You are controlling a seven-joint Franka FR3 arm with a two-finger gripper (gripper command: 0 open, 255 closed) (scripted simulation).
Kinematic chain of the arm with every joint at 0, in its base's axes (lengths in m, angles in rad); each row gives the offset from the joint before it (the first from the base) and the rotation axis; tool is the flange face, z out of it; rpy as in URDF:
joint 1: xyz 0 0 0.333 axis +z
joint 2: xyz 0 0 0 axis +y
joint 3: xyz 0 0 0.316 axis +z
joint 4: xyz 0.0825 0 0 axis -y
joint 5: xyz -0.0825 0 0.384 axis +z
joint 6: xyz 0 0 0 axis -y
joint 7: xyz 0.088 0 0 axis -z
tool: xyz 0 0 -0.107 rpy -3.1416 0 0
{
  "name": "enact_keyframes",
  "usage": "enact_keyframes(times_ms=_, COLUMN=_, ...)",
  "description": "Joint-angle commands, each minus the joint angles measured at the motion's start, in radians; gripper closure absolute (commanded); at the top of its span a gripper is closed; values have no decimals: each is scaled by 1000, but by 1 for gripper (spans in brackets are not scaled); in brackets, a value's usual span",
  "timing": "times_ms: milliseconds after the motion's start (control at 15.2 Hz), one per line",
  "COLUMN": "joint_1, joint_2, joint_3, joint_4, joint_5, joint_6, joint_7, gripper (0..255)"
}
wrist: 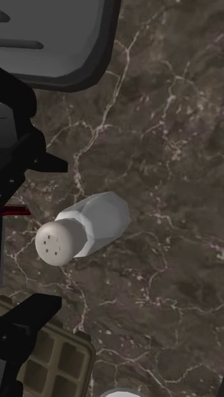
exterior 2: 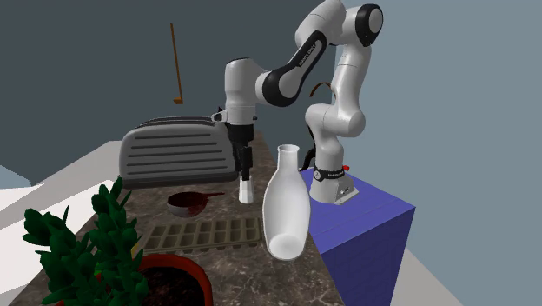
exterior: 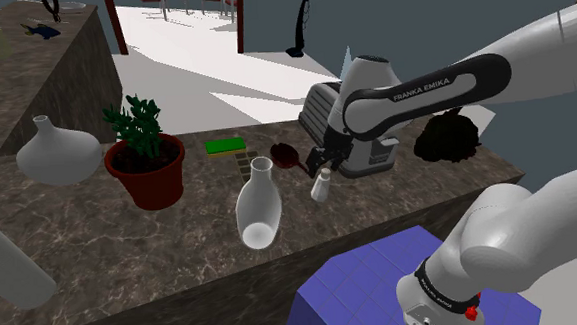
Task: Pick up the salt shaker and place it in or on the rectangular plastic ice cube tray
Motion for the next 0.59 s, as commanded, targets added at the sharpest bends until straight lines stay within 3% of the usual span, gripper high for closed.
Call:
enact_keyframes(times_ms=0, joint_1=0, joint_2=0, joint_3=0, joint_4=0, joint_5=0, joint_6=0, joint_7=0, gripper=0)
enact_keyframes(times_ms=66, joint_1=0, joint_2=0, joint_3=0, joint_4=0, joint_5=0, joint_6=0, joint_7=0, gripper=0)
enact_keyframes(times_ms=132, joint_1=0, joint_2=0, joint_3=0, joint_4=0, joint_5=0, joint_6=0, joint_7=0, gripper=255)
enact_keyframes(times_ms=528, joint_1=0, joint_2=0, joint_3=0, joint_4=-1, joint_5=0, joint_6=1, joint_7=0, gripper=255)
